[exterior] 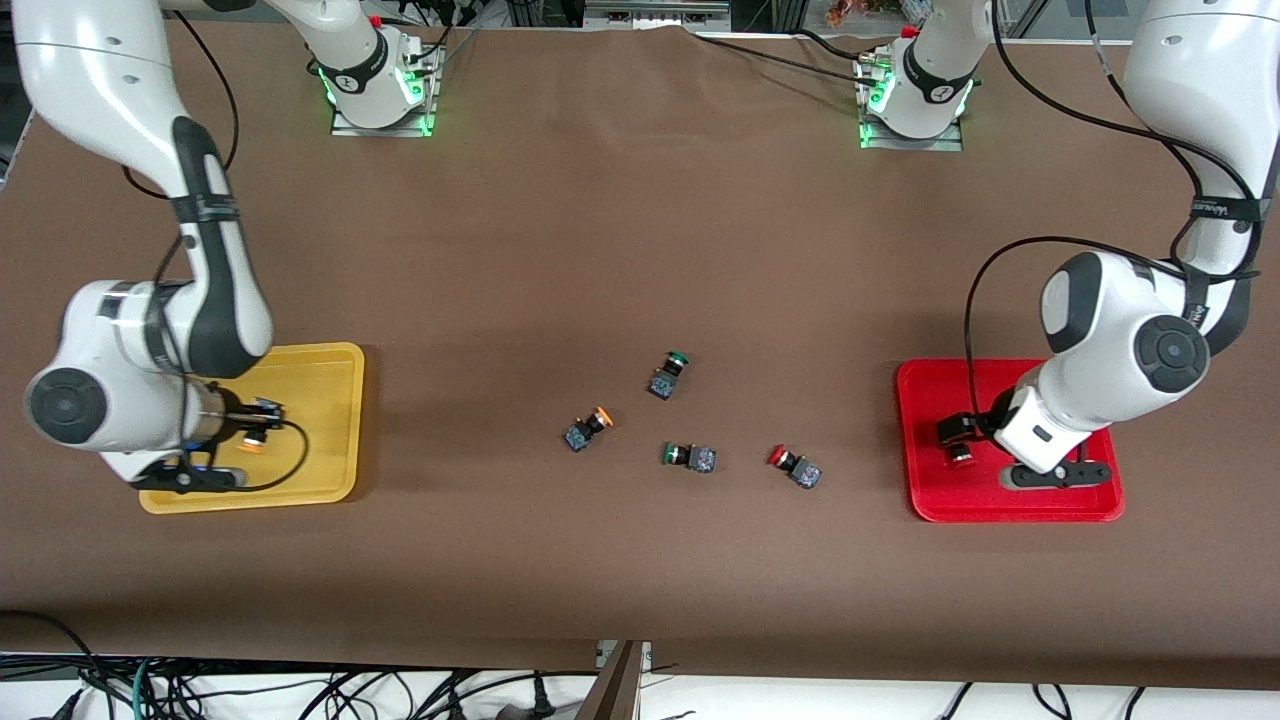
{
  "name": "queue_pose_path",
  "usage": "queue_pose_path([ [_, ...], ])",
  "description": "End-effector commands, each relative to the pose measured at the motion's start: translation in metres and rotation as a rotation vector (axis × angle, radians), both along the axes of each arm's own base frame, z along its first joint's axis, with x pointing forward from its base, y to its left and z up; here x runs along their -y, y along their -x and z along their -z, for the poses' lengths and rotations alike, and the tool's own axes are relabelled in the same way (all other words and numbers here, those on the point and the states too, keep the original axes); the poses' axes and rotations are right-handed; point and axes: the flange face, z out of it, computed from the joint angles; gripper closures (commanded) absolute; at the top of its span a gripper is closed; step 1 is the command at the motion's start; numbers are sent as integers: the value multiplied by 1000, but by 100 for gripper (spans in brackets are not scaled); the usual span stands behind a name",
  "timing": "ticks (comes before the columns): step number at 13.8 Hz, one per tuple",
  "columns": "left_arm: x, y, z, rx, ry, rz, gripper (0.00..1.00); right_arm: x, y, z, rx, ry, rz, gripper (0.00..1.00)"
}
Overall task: Place red and yellow buttons in trays
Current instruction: 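Place the yellow button in the yellow tray while the left gripper grasps red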
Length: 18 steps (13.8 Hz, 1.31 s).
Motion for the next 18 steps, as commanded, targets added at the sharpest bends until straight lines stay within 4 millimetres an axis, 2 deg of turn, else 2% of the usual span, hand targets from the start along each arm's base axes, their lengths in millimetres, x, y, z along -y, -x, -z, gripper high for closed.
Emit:
queue_pose_path([
  [1,55,-9,-2,15,5,82,0,40,6,7,-14,-30,-38,89],
  [3,84,-9,8,2,16,35,0,60,4,25,1,-36,-65,88],
  [5,118,-10,25,-12,26,-18,0,66,1,41,21,-35,-80,88],
  [7,141,-15,40,-6,10,18,0,76,0,57,34,-38,-101,88],
  [10,160,-15,49,-16,22,-13,0,94,2,74,45,-57,-141,87],
  [12,164,-17,56,-29,31,-252,0,103,4,83,50,-59,-158,87],
  [14,166,-19,62,-39,46,-452,0,105,6,89,45,-68,-151,82],
  [15,169,-19,65,-41,57,-552,0,105,7,89,43,-68,-151,76],
  [16,171,-21,72,-38,77,-660,0,105,7,89,43,-72,-147,49],
  [17,175,-21,77,-37,92,-757,0,104,7,88,42,-73,-147,0],
  [18,173,-22,82,-40,99,-851,0,99,4,81,49,-77,-152,0],
])
